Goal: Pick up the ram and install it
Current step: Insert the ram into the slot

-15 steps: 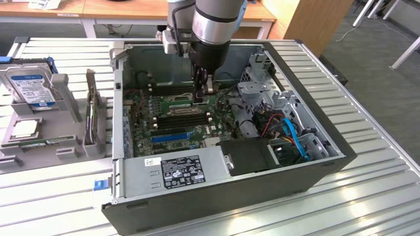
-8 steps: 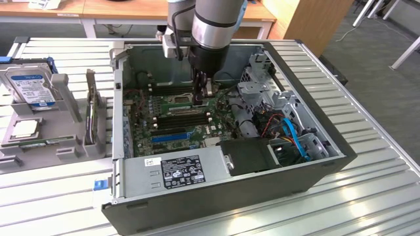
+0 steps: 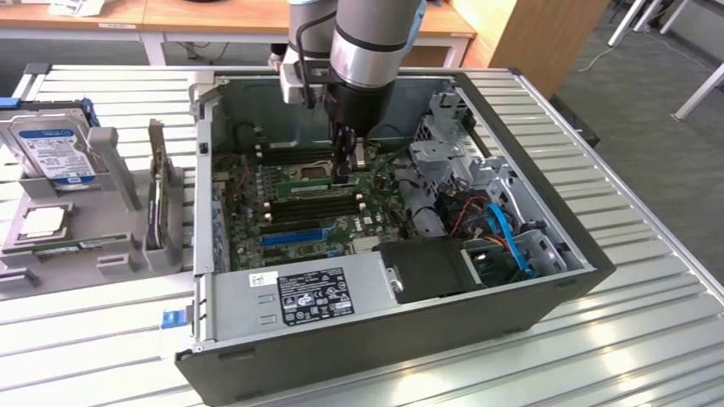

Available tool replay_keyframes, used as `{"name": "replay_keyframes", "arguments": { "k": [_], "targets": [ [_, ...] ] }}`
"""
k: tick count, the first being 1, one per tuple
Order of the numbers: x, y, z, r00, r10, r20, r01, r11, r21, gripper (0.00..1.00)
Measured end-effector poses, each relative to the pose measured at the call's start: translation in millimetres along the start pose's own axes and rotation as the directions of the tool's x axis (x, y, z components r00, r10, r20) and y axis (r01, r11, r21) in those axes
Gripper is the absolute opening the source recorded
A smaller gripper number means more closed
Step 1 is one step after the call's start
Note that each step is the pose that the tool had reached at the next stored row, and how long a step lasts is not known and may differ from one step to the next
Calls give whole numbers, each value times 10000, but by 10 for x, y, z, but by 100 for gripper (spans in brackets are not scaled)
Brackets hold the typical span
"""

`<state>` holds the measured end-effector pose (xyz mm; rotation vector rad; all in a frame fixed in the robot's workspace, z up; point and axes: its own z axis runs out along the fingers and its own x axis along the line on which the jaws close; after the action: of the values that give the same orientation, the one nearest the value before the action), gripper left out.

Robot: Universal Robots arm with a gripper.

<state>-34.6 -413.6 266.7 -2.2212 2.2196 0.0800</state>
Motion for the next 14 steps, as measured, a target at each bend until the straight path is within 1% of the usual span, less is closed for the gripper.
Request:
{"name": "replay_keyframes", "arguments": {
  "k": [6,14],
  "targets": [
    [-1,30,5,10000,0,4,0,10000,4,12],
    [9,31,4,10000,0,4,0,10000,4,12]
  ]
}}
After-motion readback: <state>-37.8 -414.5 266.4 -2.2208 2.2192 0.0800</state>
